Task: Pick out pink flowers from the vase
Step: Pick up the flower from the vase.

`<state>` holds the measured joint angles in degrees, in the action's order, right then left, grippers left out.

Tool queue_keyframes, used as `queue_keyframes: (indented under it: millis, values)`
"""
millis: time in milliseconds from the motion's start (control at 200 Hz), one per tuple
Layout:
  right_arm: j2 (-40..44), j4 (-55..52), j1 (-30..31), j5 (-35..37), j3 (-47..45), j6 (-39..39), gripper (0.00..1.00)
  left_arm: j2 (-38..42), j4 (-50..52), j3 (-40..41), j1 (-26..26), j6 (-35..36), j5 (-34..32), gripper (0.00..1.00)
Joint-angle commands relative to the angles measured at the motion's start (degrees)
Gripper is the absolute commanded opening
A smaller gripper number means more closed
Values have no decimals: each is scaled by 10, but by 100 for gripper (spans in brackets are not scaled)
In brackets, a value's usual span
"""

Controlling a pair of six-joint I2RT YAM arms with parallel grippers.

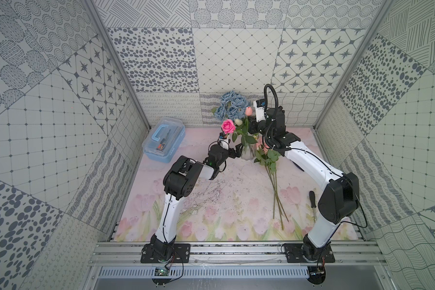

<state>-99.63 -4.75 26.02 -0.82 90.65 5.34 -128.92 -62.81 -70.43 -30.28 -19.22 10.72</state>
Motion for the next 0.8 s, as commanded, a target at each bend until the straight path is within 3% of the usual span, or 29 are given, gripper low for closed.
queue_keyframes:
  millis: [0,425,795]
  values:
    - [53,53,1,13,-18,-29,0,-19,6,-23,3,-17,21,99]
    - [111,89,1,40,-12,-69,0,-30,5,-45,1,-37,32,99]
    - [268,111,0,80,-29,-87,0,-46,3,-67,1,-43,36,99]
